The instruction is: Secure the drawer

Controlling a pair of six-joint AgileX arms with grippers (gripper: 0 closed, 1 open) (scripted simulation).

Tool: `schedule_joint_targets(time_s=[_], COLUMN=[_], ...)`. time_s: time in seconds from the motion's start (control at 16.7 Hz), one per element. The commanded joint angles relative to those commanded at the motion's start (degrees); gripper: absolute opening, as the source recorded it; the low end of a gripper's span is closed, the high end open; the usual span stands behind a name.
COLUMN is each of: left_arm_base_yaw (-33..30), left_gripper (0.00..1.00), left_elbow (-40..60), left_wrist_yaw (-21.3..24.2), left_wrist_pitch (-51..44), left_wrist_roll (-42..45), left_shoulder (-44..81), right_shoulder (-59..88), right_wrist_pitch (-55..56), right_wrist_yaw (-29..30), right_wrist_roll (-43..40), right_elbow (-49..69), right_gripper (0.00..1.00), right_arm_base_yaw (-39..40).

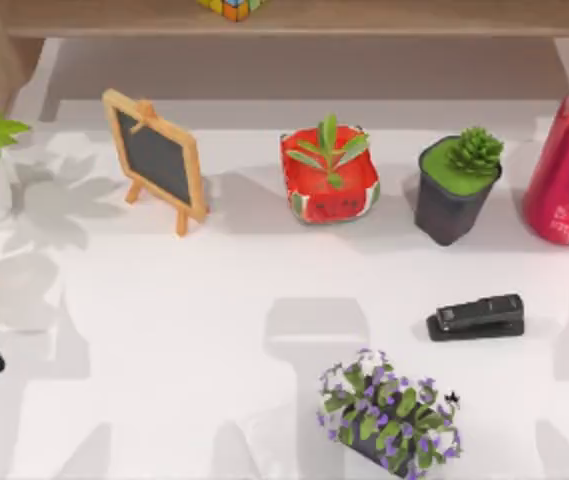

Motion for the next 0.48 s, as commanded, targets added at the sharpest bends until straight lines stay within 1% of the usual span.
schedule_joint_targets(time_s=[0.24,0.48], left_arm_base_yaw=[0.0,0.0], left_gripper=[1.00,1.00], left_elbow=[0.0,0.0], left_wrist_yaw=[0.0,0.0], left_wrist_pitch=[0.0,0.0], left_wrist_roll=[0.0,0.0], left_shoulder=[0.0,0.0], right_shoulder=[2.0,13.0], right_wrist_pitch=[1.6,8.3], right_wrist_yaw=[-0.8,-4.5], right_wrist_roll=[0.0,0.2], right_elbow=[1.4,7.1], right_gripper=[1.00,1.00], right_arm_base_yaw=[-0.7,-4.2])
